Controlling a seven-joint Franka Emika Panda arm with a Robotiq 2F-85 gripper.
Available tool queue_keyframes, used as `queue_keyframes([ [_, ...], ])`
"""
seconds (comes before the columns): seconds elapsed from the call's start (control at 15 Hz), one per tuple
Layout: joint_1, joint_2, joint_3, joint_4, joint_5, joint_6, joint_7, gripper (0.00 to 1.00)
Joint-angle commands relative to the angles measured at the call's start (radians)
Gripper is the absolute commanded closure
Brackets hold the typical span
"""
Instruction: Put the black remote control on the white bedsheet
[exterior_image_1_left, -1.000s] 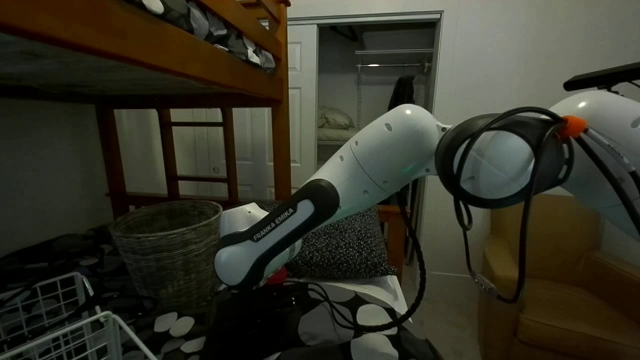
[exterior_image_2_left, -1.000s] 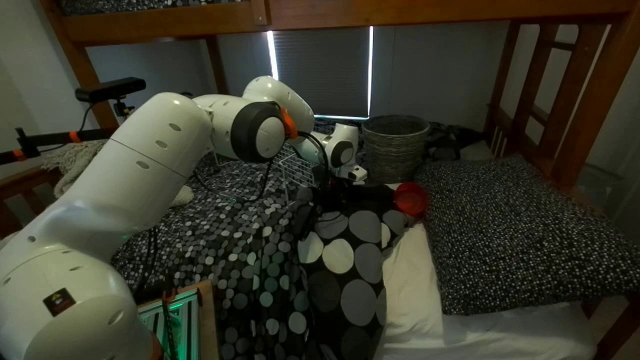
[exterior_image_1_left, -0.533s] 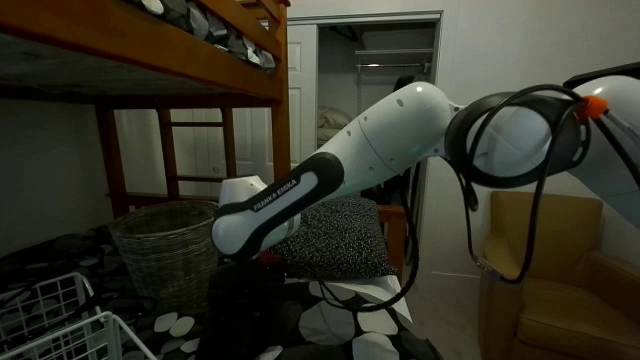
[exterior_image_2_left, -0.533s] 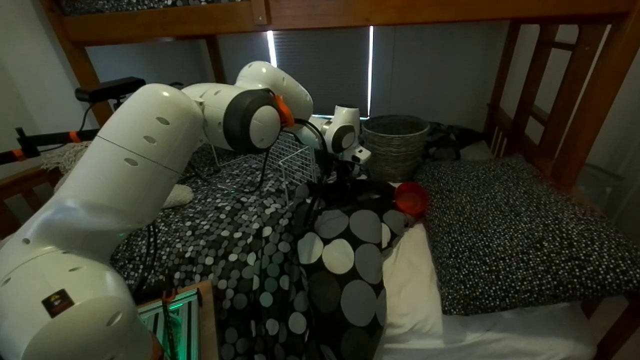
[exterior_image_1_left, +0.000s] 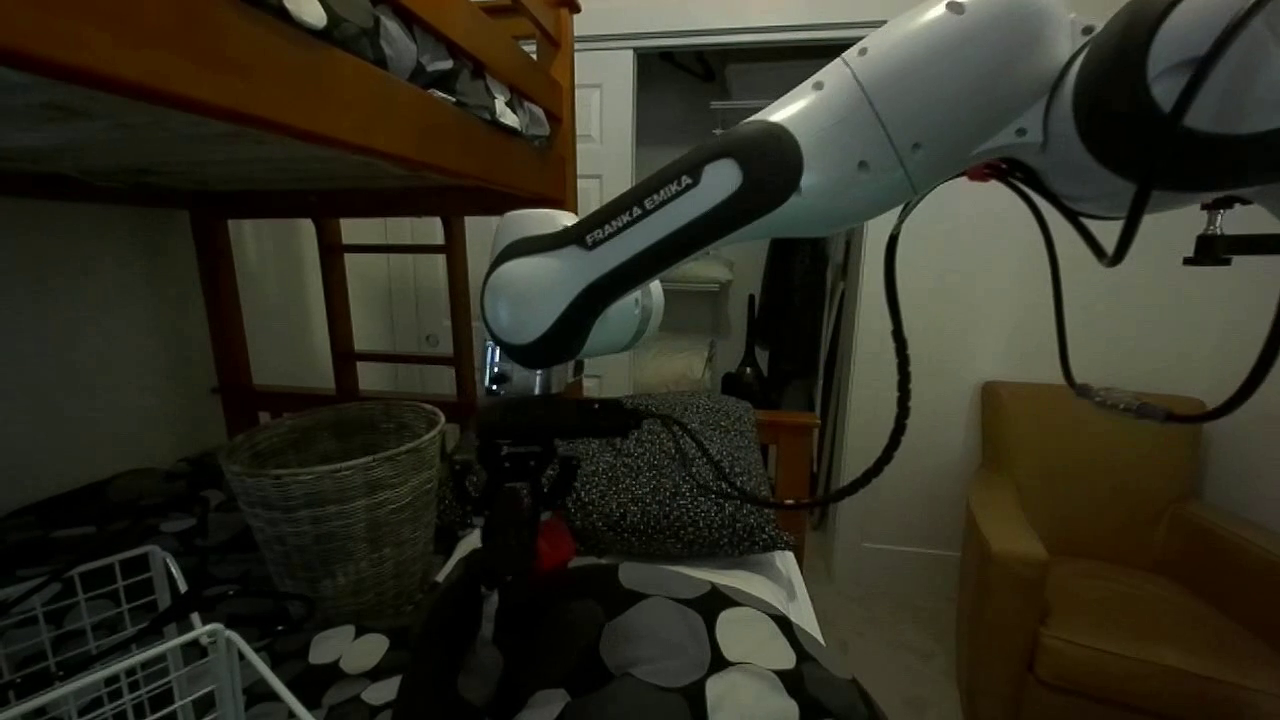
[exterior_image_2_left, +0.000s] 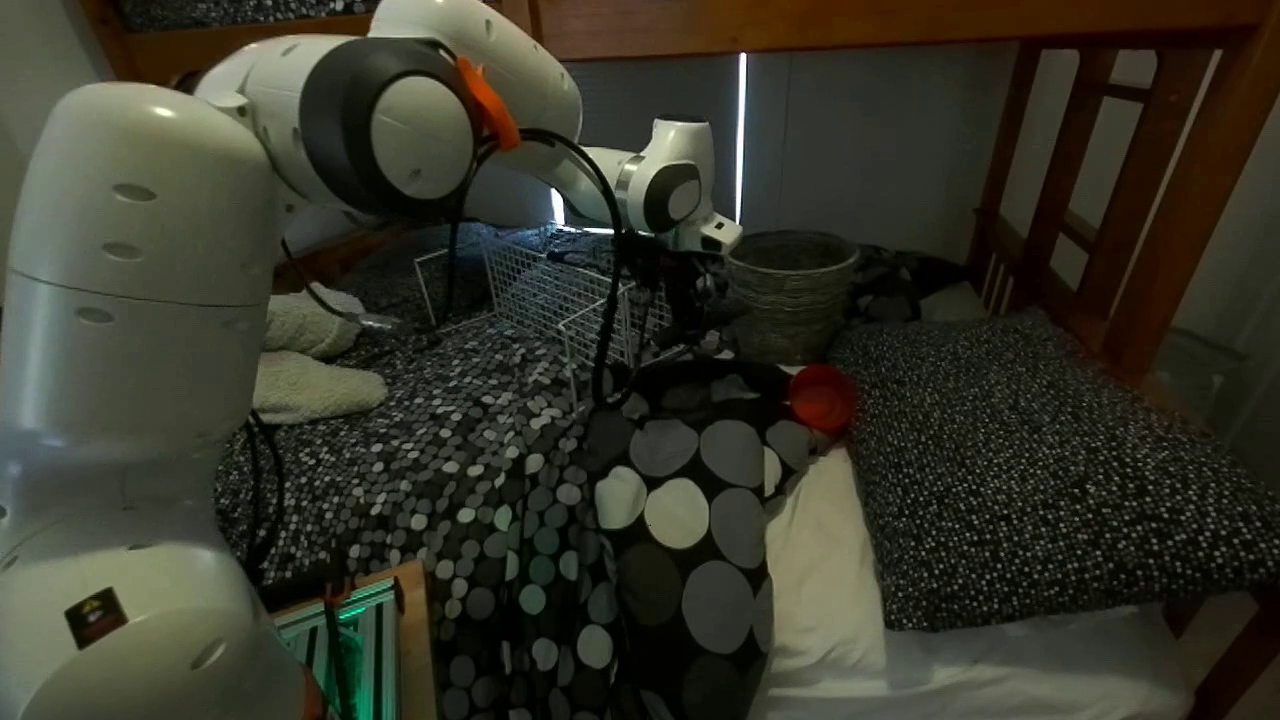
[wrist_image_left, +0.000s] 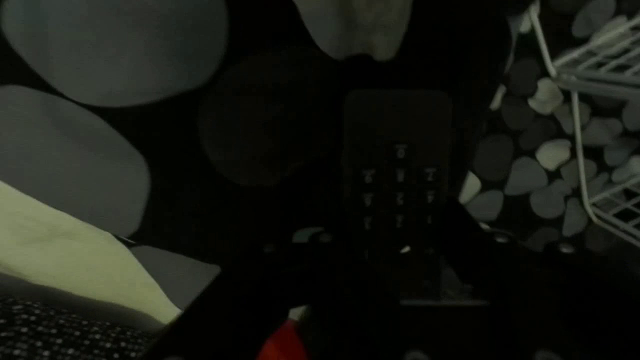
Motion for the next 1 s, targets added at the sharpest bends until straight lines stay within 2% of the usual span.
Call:
queue_keyframes([
  [0.0, -0.065, -0.138, -0.003, -0.150, -0.034, -0.193, -0.068, 0.75],
  [0.33, -0.135, -0.180, -0.024, -0.154, -0.159, -0.527, -0.153, 0.75],
  [0.4, -0.136, -0.146, -0.005, -0.123, -0.117, -0.453, -0.123, 0.75],
  [0.47, -0.146, -0.149, -0.007, -0.122, -0.122, -0.471, -0.129, 0.50],
  [0.87, -0.141, -0.140, 0.004, -0.116, -0.120, -0.465, -0.128, 0.50],
  [0.93, -0.141, -0.140, 0.004, -0.116, -0.120, -0.465, -0.128, 0.75],
])
